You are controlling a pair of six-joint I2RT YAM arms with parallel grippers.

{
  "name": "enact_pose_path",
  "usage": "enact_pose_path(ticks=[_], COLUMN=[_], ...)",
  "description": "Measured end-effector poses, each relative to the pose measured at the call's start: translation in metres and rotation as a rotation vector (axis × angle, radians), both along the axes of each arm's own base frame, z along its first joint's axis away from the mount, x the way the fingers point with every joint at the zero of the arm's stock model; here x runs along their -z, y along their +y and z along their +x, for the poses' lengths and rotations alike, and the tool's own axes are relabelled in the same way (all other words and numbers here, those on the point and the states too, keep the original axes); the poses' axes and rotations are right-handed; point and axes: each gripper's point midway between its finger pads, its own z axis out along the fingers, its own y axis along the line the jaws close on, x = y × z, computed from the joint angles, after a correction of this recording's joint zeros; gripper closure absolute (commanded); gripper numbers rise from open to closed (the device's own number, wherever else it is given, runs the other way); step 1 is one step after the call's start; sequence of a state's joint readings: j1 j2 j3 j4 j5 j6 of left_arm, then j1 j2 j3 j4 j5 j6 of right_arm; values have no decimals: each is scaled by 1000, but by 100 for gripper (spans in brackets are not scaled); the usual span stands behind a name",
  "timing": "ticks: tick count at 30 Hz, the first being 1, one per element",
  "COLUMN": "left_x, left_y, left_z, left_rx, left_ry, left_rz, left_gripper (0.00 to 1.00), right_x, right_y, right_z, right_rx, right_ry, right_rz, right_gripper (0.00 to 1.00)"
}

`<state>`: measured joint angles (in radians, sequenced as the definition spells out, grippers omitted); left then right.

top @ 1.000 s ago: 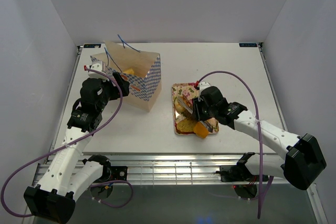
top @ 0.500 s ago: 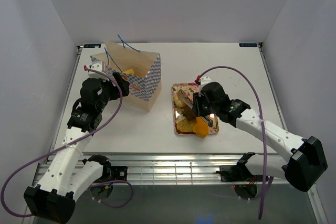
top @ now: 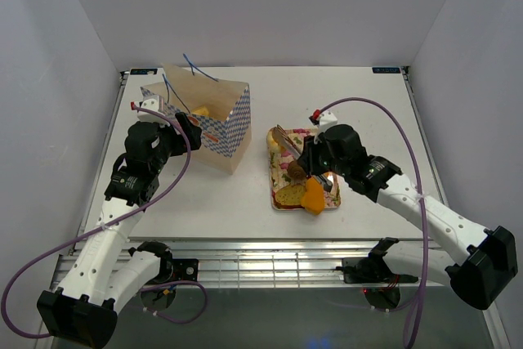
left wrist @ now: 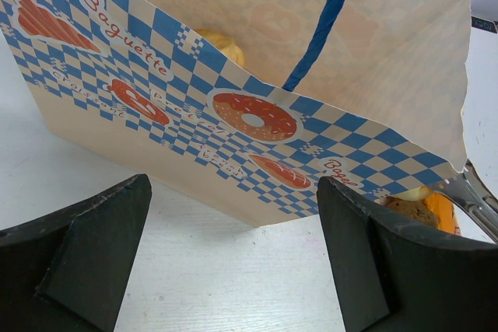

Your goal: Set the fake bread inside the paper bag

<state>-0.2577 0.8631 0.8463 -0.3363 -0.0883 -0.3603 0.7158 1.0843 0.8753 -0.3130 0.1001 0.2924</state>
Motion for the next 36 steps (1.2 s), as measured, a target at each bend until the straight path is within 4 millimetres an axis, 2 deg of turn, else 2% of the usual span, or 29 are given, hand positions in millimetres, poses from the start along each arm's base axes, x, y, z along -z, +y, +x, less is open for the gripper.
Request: enact_pose_path(ticks=[3,6,10,15,20,24,31,36], left_x=[0,0,0,3,3,3,3,3], left_y=[0,0,0,0,0,-2,-4,-6], left_z=[0,0,0,1,1,1,0,0], left_rx=[0,0,0,1,2,12,26,41], left_ry=[0,0,0,8,8,7,8,7], left_rz=[0,0,0,3,6,8,7,10], left_gripper=[2,2,2,2,4,5,4,5], right_x=[-8,-31,-88,-151,-186,-189,-161,-160], right_y=[5,15,32,42,47,57,82,97], right_z=[-1,0,5,7,10,13,25,28], right_rx=[-24,-62,-121,-165,-193,-222,-281,-313], right_ry=[-7,-39,-133,-254,-317,-316,-236,-221], right_rz=[19,64,170,255,287,294,273,275], right_gripper=[66,66,65,64,63,63,63,63])
